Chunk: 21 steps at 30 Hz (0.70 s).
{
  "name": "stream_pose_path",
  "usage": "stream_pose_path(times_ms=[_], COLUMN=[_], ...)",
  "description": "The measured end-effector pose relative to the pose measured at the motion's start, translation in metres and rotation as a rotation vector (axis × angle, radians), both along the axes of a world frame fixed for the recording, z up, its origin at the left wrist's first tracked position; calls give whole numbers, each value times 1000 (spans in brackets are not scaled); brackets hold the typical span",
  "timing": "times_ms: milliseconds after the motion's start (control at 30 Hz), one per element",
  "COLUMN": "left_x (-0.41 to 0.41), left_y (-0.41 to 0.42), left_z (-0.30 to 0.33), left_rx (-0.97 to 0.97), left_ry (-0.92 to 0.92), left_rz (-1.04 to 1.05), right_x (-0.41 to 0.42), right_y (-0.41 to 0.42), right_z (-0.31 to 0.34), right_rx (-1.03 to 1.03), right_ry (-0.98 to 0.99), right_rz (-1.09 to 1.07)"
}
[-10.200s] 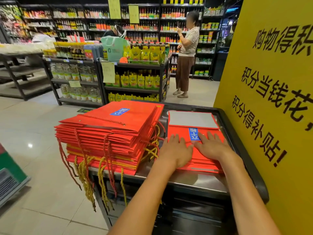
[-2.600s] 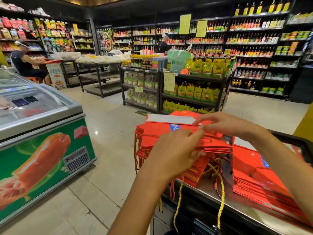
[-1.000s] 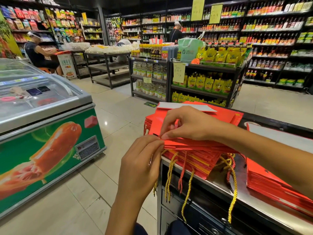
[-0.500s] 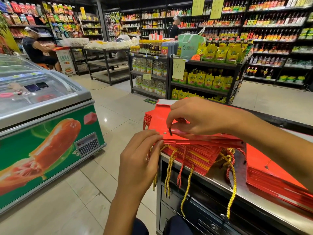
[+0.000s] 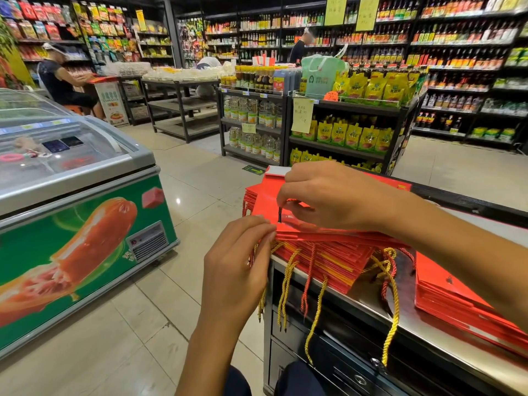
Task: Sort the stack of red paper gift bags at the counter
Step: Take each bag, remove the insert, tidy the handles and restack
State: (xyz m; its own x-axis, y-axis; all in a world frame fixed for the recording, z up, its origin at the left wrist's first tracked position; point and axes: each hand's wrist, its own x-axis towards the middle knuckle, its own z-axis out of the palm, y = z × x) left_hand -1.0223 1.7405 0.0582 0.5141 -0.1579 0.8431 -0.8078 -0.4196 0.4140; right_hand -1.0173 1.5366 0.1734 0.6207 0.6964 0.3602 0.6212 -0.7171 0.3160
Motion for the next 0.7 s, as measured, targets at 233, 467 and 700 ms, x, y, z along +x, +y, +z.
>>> stream_pose_path(times_ms=[233,467,700], left_x=[0,-2,-4], left_y=[-3,-8,-19], left_z=[8,20,27], left_rx=[-86,-196,-284], left_ry=[121,225,228], left_rz=[4,-7,31], right_x=[-4,-6,-10], right_y=[4,-2,-8], right_z=[-1,5,9], right_rx=[34,299,372], right_ry=[74,340,488], right_rz=[-21,-109,-196])
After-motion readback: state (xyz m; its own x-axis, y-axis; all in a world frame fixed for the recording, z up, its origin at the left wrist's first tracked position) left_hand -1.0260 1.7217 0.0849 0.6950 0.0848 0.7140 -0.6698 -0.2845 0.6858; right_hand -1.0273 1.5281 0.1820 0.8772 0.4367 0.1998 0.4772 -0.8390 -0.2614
